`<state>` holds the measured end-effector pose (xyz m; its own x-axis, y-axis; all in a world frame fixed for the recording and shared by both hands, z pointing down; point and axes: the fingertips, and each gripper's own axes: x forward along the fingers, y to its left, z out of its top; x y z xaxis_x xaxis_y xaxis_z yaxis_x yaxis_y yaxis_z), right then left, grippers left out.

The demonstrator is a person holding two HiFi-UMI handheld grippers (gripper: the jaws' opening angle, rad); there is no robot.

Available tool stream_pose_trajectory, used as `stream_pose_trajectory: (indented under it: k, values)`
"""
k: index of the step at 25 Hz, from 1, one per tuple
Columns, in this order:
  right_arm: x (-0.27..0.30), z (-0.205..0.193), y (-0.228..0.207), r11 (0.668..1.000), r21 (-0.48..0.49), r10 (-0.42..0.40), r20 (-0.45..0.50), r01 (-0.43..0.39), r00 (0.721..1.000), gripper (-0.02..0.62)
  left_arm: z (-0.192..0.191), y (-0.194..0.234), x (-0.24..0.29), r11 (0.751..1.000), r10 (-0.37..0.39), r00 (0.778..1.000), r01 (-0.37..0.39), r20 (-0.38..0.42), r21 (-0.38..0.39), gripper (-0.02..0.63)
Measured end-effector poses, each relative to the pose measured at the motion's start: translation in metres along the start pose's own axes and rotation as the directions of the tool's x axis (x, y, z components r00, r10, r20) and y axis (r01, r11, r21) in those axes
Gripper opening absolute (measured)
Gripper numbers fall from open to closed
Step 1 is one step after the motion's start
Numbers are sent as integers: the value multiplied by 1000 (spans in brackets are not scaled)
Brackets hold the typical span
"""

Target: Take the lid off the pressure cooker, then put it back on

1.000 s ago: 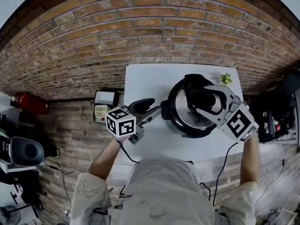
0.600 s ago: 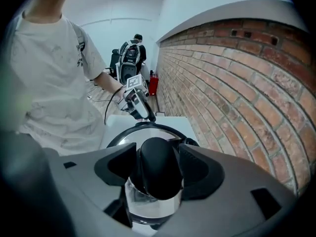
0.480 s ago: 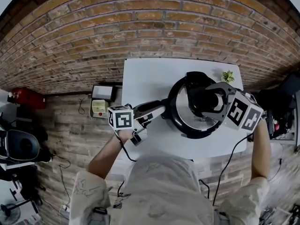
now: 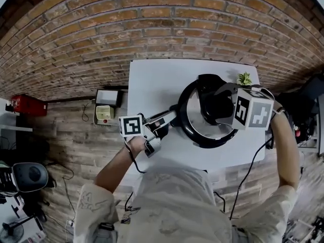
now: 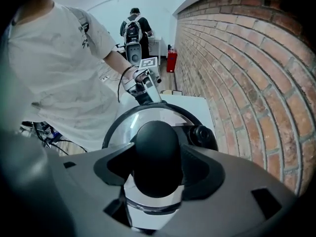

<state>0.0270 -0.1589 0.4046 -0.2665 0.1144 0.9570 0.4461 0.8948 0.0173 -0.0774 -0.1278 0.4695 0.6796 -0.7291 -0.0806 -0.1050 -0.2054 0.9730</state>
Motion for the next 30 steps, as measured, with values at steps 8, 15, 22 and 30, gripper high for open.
stream_pose_trajectory:
  k: [8,15,22,30]
  values:
    - [9,-3,4,997,5,83,-88,-83,993,291,1,-1,2,998,-27,999,29,28,-55,90]
    - [10,-3,4,996,17,86,-74,-85,994,293,1,-1,1,997,-27,999,29,38,-68,86]
    - [9,-3,2,997,34,74,-68,-72,995,295,2,-2,1,996,-35,998,40,61,-84,81]
    - [8,-1,1,996,65,71,-62,-67,996,298,2,-3,1,994,-38,994,48,100,-98,78]
